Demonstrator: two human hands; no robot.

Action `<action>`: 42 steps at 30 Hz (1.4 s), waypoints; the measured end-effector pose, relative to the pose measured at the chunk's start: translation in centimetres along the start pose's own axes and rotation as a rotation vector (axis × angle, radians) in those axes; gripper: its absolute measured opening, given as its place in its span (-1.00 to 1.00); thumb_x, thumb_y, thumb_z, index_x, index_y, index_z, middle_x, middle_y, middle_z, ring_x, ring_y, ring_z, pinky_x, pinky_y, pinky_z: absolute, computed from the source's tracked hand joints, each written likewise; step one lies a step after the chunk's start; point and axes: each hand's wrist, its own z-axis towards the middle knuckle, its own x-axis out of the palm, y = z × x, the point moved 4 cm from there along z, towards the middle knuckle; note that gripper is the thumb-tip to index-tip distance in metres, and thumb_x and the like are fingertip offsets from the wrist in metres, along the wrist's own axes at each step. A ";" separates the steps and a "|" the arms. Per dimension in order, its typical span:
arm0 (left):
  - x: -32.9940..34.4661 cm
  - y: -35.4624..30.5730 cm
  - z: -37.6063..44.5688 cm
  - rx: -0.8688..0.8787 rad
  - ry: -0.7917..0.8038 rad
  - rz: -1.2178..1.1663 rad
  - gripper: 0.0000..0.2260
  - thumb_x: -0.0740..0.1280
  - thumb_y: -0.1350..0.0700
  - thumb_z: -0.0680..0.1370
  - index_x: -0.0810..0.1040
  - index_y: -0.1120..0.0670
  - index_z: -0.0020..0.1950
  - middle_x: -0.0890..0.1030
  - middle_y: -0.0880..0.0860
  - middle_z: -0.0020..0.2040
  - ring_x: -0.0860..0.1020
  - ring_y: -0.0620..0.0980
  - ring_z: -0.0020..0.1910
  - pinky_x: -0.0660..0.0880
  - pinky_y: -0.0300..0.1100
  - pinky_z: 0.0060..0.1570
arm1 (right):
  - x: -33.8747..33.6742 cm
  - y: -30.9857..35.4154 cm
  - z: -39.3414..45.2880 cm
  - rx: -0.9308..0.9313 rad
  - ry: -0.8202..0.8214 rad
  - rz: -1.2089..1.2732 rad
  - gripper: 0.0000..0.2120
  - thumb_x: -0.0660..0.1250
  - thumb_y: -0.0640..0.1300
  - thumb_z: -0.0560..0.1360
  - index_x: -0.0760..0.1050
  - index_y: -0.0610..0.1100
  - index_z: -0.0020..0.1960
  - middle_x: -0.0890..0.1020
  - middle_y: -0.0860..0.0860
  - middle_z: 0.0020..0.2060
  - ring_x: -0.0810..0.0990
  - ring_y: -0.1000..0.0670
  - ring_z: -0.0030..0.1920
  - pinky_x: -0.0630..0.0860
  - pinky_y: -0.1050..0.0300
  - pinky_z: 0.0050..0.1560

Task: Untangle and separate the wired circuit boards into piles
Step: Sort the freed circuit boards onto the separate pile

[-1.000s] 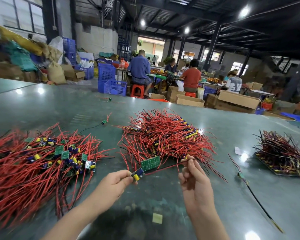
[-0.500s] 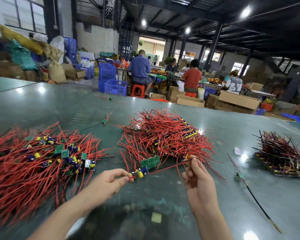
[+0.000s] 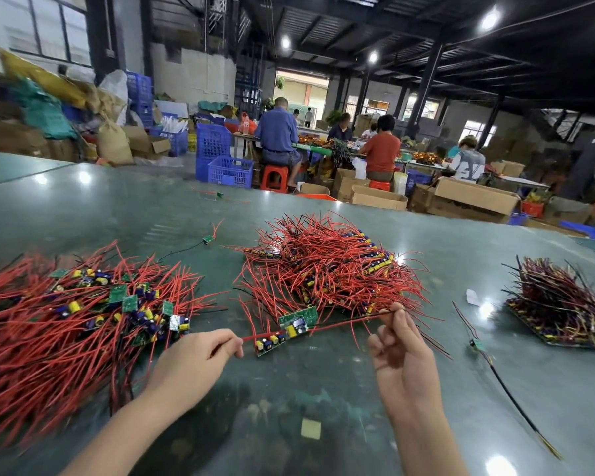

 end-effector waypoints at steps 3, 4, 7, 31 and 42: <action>-0.2 0.0 -0.1 -0.040 -0.022 0.088 -0.68 0.17 -0.17 0.57 0.51 -0.09 -0.31 0.42 -0.17 -0.57 0.31 -0.15 -0.57 0.15 -0.22 -0.50 | -0.2 0.4 0.2 -0.012 -0.019 0.006 -0.81 0.31 -0.20 0.37 0.68 -0.06 -0.32 0.60 0.07 -0.42 0.38 0.15 -0.53 0.38 0.36 -0.50; -0.2 0.1 -0.1 -0.051 -0.025 0.089 -0.66 0.17 -0.19 0.56 0.51 -0.08 -0.33 0.41 -0.14 -0.59 0.31 -0.16 -0.57 0.16 -0.22 -0.50 | -0.2 0.5 0.2 -0.018 -0.020 0.003 -0.80 0.31 -0.20 0.38 0.68 -0.06 -0.32 0.60 0.07 -0.42 0.38 0.15 -0.52 0.38 0.36 -0.50; -0.4 0.3 0.1 -0.054 -0.019 0.062 -0.63 0.15 -0.18 0.57 0.48 -0.05 -0.36 0.37 -0.11 -0.62 0.29 -0.16 -0.59 0.15 -0.22 -0.49 | 0.0 0.7 0.0 -0.018 -0.007 0.025 -0.81 0.31 -0.21 0.36 0.67 -0.07 -0.33 0.58 0.07 -0.44 0.38 0.16 -0.53 0.37 0.36 -0.51; -8.2 6.0 -0.2 -0.370 -0.598 0.230 -0.55 0.09 -0.10 0.54 0.41 0.09 -0.47 0.43 0.15 -0.57 0.48 0.16 -0.43 0.51 -0.03 -0.29 | 0.3 -2.2 -0.9 0.250 0.090 -0.192 -0.79 0.18 -0.18 0.56 0.52 -0.07 0.13 0.71 0.04 -0.17 0.53 0.11 -0.44 0.51 0.28 -0.42; -8.4 1.3 -0.8 -0.249 -0.710 0.366 -0.51 0.40 0.12 0.34 0.36 0.13 0.23 0.38 0.30 0.11 0.40 0.35 0.03 0.41 0.24 -0.10 | -0.2 -3.0 -0.6 0.330 0.016 -0.099 -0.80 0.14 -0.22 0.54 0.54 -0.12 0.01 0.65 0.01 -0.36 0.51 0.07 -0.50 0.48 0.28 -0.47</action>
